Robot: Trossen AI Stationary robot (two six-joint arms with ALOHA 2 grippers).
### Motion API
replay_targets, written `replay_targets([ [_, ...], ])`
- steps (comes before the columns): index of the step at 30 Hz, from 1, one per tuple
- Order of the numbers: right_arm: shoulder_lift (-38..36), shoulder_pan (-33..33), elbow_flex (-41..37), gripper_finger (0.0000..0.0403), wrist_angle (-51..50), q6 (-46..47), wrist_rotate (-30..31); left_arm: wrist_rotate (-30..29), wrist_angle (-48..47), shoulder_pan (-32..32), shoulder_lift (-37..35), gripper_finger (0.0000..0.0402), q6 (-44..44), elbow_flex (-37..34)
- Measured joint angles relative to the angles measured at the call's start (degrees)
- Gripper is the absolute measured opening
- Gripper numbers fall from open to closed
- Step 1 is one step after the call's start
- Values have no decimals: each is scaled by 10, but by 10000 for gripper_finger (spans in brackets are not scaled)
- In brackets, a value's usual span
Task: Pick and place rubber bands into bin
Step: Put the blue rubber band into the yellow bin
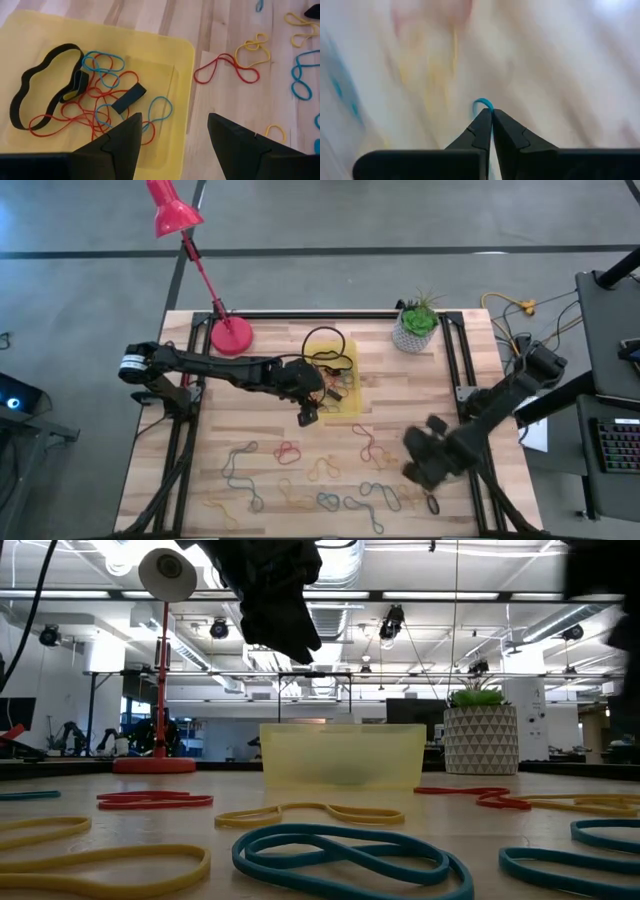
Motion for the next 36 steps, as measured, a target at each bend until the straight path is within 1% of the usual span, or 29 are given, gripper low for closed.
replay_targets([
  [2,-7,-51,17,8,-9,-24,52,0,0,0,0,211,0,0],
  [4,-7,-108,36,8,3,-70,84,0,-1,0,0,211,0,0],
  [7,-8,-203,73,8,53,-188,109,0,-4,0,0,211,0,0],
  [10,-4,-284,112,8,110,-313,112,0,-17,-3,-2,211,-1,0],
  [13,-3,-343,151,8,149,-404,87,-1,-53,-12,-12,210,-3,0],
  [15,-3,-374,168,8,170,-451,70,-6,-90,-20,-23,210,-4,0],
  [17,-3,-399,175,8,188,-479,65,-21,-111,-28,-34,210,-11,0],
  [19,-2,-420,178,8,202,-484,41,-41,-137,-35,-41,210,-21,0],
  [22,13,-443,173,8,208,-470,-33,-66,-162,-46,-55,210,-34,-1],
  [25,41,-445,165,10,208,-434,-92,-78,-173,-54,-65,210,-36,-2],
  [27,63,-441,165,17,211,-415,-127,-79,-179,-57,-68,210,-44,-7],
  [29,87,-432,169,35,208,-406,-147,-79,-178,-60,-72,210,-52,-16],
  [33,118,-409,192,89,202,-415,-155,-79,-180,-63,-77,210,-74,-45],
  [36,123,-388,217,133,156,-454,-183,-76,-185,-68,-78,210,-85,-65],
])
